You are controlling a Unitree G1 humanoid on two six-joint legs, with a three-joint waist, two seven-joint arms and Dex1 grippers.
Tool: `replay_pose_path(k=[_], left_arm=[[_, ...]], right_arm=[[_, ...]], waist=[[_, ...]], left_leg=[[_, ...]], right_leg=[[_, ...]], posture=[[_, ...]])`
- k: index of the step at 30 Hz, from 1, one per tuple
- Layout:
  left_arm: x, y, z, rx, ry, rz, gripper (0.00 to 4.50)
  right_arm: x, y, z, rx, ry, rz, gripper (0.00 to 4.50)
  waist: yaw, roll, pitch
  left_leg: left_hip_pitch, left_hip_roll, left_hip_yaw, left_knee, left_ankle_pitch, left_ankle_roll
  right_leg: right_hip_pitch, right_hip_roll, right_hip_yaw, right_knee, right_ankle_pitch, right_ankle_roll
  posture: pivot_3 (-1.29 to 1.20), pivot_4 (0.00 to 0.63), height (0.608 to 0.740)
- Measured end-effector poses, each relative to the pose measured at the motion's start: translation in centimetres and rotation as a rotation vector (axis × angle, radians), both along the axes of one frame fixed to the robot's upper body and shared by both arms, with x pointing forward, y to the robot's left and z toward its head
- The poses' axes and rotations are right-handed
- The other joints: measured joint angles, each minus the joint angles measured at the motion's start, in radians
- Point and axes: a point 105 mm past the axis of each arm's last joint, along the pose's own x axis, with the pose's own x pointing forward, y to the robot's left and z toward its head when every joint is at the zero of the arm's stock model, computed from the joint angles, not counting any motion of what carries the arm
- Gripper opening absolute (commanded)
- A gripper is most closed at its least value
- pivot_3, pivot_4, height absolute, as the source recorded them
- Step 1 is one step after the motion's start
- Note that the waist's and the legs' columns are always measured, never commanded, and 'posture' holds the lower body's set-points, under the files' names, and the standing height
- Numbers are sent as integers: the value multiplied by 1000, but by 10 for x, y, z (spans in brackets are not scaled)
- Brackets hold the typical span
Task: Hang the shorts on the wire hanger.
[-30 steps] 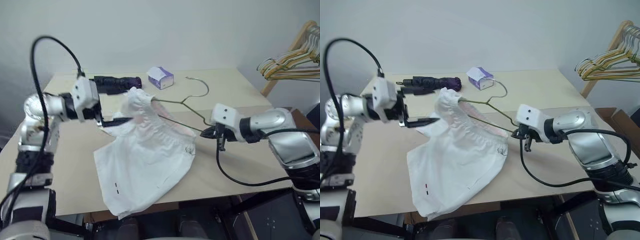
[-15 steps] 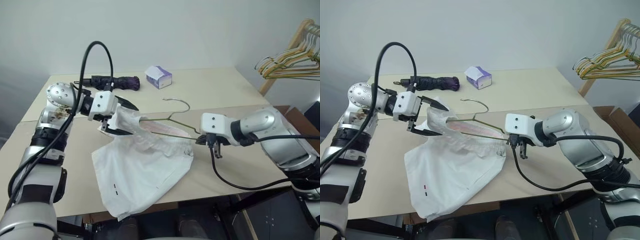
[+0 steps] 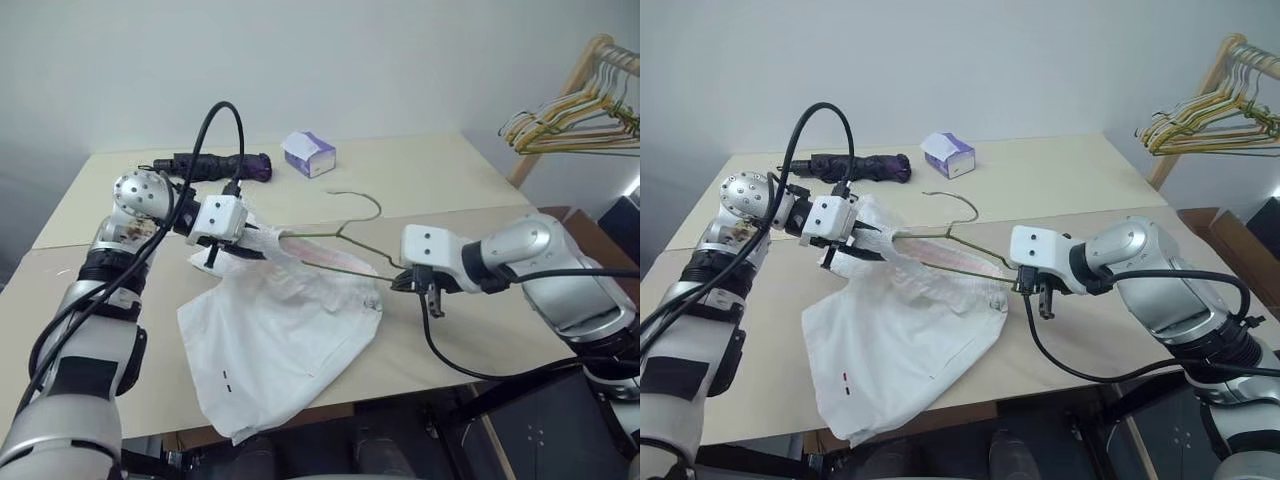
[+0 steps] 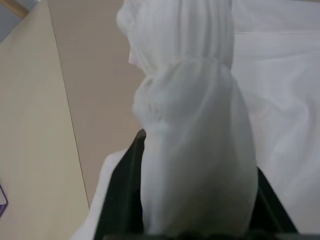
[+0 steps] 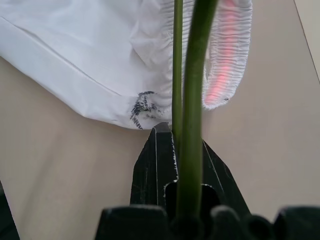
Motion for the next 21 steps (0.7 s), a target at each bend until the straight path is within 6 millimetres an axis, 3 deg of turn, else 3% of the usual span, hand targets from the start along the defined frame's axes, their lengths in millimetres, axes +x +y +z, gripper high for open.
replay_pose_path(k=[1, 5, 8, 12, 18, 21], left_arm=[[0, 0, 0, -1, 1, 0, 29], [0, -1, 1, -15, 8, 1, 29], [1, -1, 2, -34, 30, 19, 0], [2, -1, 4, -64, 54, 38, 0], [-5, 9, 1, -104, 100, 78, 0], [-8, 13, -2, -127, 124, 98, 0]], right_arm=[[0, 0, 1, 1, -1, -2, 0], [-1, -1, 4, 3, -6, 12, 0], [-2, -2, 10, 23, -21, 38, 797], [-1, -6, 9, 50, -32, 22, 2222], [5, -52, 11, 134, -56, -215, 4397], [3, -77, 6, 195, -52, -353, 4457]], waist=[[-3, 0, 0], [-15, 0, 0], [-19, 0, 0], [-21, 0, 0], [-20, 0, 0], [-18, 0, 0]], left_leg=[[0, 0, 0, 0, 0, 0], [0, 0, 0, 0, 0, 0], [0, 0, -1, 0, 0, 0], [0, 0, -1, 0, 0, 0], [0, 0, -1, 0, 0, 0], [1, 0, -1, 0, 0, 0]], right_leg=[[0, 0, 0, 0, 0, 0], [0, 0, 0, 0, 0, 1], [0, 0, 0, 0, -1, 1], [0, 0, 0, 0, -1, 1], [1, 0, 0, 0, 1, -1], [2, 0, 0, 1, 1, -1]], posture=[[-133, 0, 740], [-133, 0, 740], [-133, 0, 740], [-135, 0, 740], [-126, 0, 740], [-121, 0, 740]])
